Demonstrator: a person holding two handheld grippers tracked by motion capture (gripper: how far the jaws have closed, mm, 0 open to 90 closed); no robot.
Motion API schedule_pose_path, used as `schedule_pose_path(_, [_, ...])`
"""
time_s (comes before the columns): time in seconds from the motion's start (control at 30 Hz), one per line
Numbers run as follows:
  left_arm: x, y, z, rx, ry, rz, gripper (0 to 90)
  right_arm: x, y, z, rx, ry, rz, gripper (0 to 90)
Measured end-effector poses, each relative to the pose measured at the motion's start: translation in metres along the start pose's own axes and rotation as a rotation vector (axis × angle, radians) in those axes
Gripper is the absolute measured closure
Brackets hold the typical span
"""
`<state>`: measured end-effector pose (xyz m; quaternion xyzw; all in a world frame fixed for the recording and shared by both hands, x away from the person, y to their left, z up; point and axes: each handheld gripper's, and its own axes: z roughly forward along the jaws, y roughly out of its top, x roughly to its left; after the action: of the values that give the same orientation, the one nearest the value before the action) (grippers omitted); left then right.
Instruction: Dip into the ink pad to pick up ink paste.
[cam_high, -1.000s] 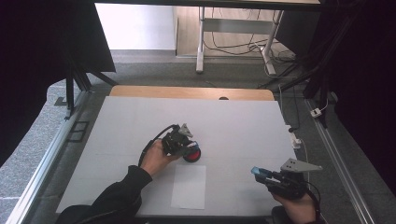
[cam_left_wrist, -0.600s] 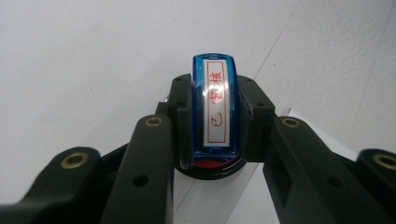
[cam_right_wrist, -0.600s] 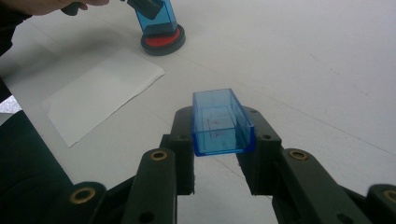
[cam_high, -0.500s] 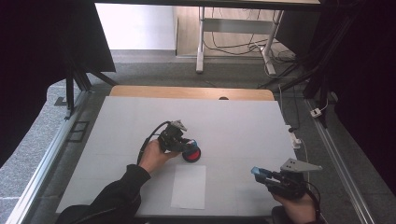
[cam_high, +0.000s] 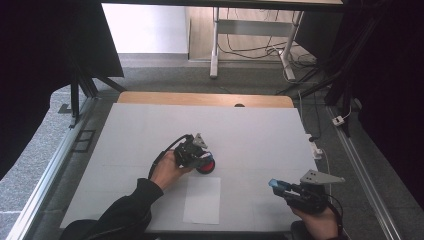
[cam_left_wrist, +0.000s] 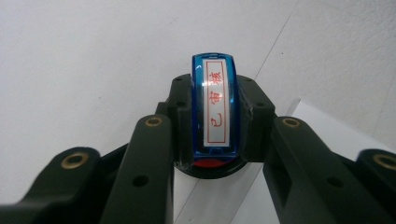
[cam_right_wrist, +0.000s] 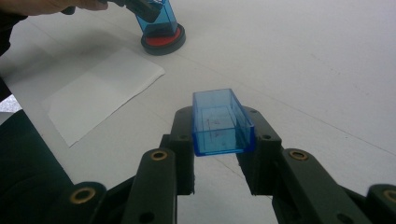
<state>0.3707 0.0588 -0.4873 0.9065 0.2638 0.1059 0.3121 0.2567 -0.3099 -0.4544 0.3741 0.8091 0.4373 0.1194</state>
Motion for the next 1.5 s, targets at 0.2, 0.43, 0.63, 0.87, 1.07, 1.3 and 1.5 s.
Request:
schedule_pose_path(0.2, [0.010, -0.004, 0.000, -0.021, -0.055, -0.056, 70.7, 0.000, 0.000, 0.000, 0.001, 0.001, -0.001, 68.5])
schedule_pose_path(0.43, [0.020, -0.007, 0.000, -0.045, -0.114, -0.120, 70.6, 0.000, 0.000, 0.000, 0.000, 0.004, 0.000, 68.5])
schedule_pose_path(0.63, [0.024, -0.005, -0.006, -0.074, -0.141, -0.149, 70.4, -0.001, 0.000, -0.001, 0.001, 0.005, -0.001, 68.4])
schedule_pose_path(0.87, [0.027, -0.002, -0.019, -0.102, -0.155, -0.169, 70.4, -0.001, 0.000, -0.001, 0.001, 0.005, -0.001, 68.4])
schedule_pose_path(1.07, [0.027, -0.004, -0.013, -0.079, -0.158, -0.166, 70.4, -0.001, 0.000, -0.001, 0.001, 0.006, -0.002, 68.4])
schedule_pose_path(1.3, [0.023, -0.004, -0.005, -0.059, -0.158, -0.159, 70.4, -0.001, 0.000, -0.001, -0.002, 0.006, 0.000, 68.4])
schedule_pose_path(1.5, [0.020, -0.005, 0.001, -0.040, -0.145, -0.144, 70.4, -0.001, 0.000, -0.001, -0.002, 0.005, -0.001, 68.4])
